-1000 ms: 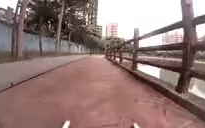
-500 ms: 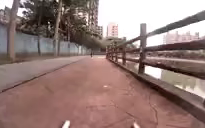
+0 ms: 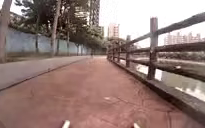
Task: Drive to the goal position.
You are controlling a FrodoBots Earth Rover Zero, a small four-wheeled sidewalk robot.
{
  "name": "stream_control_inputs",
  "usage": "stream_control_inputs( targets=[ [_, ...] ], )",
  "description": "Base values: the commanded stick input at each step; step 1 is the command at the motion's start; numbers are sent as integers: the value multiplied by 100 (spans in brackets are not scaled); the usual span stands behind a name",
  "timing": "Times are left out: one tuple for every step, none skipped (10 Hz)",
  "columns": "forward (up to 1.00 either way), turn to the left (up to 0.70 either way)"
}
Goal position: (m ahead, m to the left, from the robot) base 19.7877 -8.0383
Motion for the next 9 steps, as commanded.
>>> stream_control_inputs(
  targets=[
    [100, 27],
    [100, 0],
    [100, 0],
    [100, 0],
    [100, -1],
    [100, -10],
    [100, -27],
    [100, -28],
    [100, 0]
  ],
)
